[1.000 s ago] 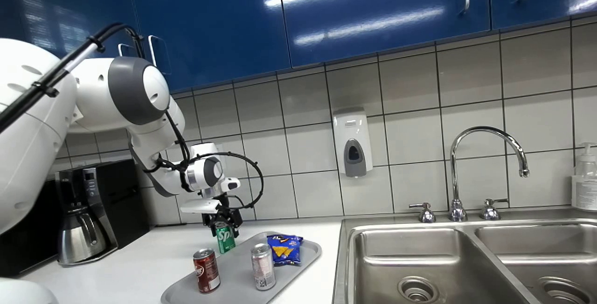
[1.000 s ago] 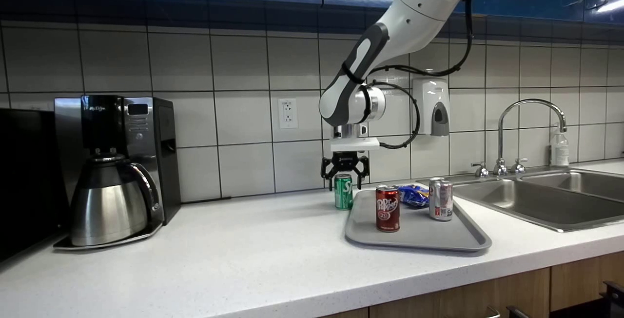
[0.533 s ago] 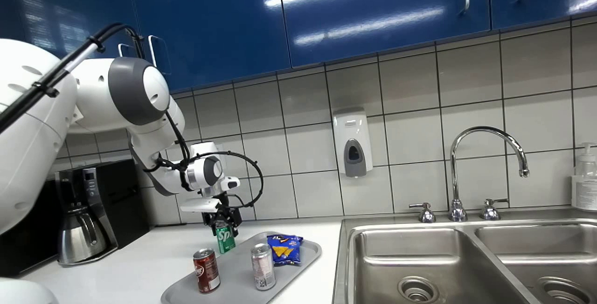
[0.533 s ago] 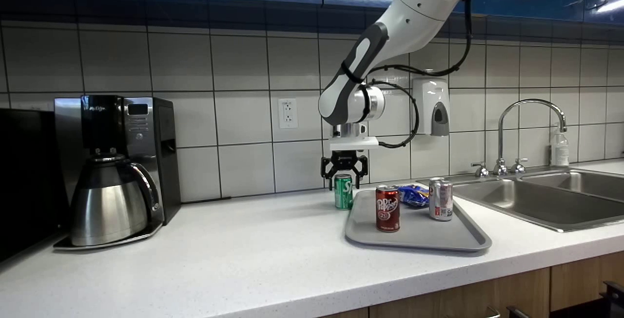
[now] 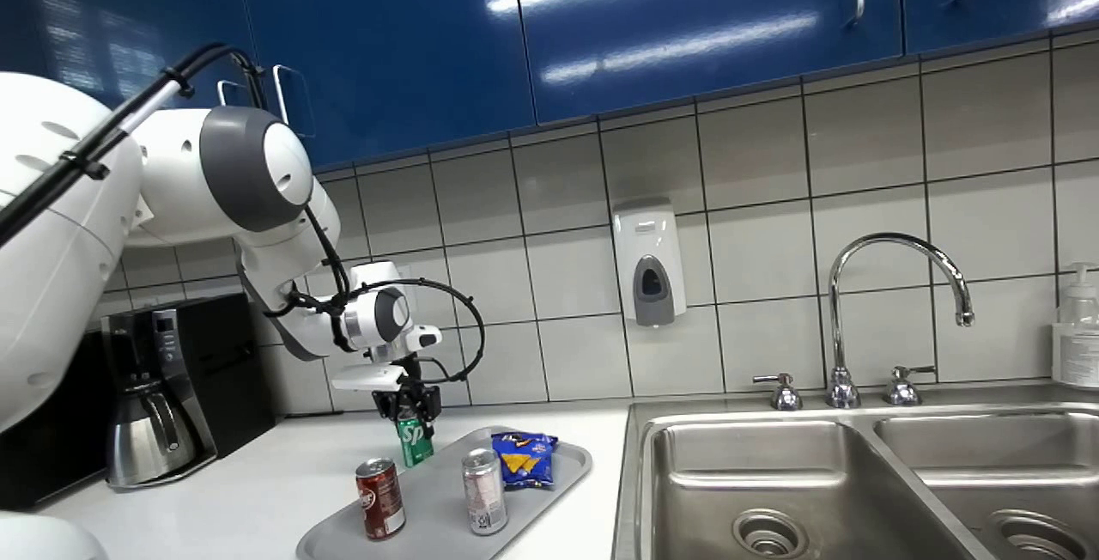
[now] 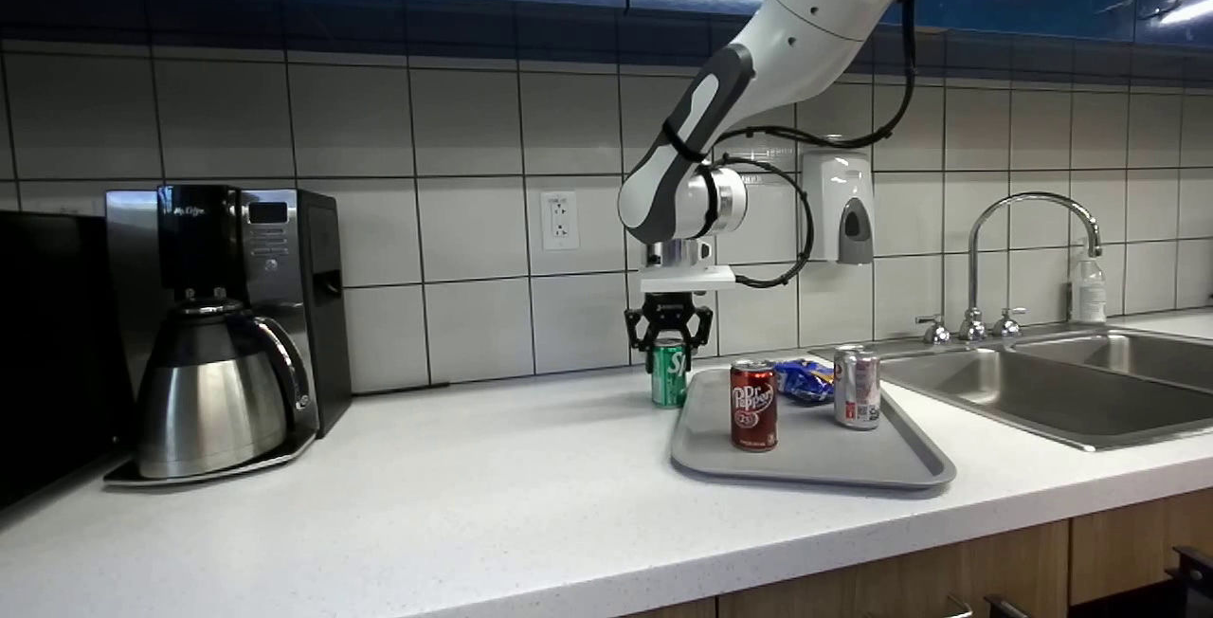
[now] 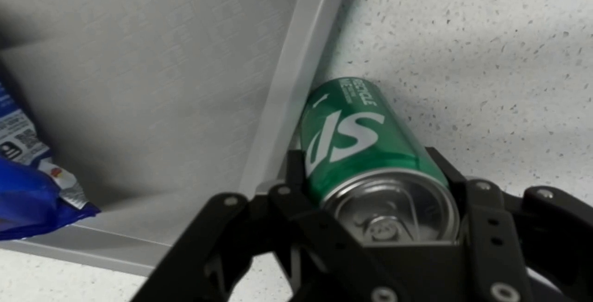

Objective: Move the cans to the tray

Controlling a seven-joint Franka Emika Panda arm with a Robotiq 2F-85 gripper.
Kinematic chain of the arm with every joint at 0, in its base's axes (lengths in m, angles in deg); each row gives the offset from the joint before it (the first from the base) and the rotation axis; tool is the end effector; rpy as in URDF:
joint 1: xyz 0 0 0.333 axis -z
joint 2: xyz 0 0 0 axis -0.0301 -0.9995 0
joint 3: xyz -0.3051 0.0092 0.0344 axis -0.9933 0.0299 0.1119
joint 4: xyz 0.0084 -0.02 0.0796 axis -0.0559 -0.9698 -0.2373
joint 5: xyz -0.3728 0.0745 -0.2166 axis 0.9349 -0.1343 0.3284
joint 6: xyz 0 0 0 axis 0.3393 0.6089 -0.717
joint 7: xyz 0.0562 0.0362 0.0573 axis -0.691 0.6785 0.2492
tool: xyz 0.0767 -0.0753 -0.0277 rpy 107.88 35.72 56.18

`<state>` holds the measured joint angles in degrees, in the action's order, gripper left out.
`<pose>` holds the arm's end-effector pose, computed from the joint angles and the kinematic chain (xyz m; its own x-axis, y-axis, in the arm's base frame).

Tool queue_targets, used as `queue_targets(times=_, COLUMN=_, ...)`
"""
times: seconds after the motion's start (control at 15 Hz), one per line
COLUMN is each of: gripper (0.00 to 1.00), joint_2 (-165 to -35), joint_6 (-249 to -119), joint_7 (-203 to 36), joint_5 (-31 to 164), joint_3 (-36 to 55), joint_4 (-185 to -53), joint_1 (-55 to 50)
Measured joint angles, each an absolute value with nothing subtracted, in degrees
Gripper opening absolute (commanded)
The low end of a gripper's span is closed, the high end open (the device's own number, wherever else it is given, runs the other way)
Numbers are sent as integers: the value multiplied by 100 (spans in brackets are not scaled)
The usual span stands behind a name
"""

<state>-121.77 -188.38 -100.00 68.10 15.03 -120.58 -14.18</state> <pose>0.7084 0.1704 0.1951 0.9891 -0.0753 0.1264 -0.0753 -0.9972 -0.0046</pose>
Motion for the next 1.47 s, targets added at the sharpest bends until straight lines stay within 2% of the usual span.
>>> queue_targets(times=1.47, gripper=38, joint_2=-11572, joint_6=-18512, joint_7=-9828, joint_5=6802, joint_3=1459, joint_4=-11919, joint_1=-1340)
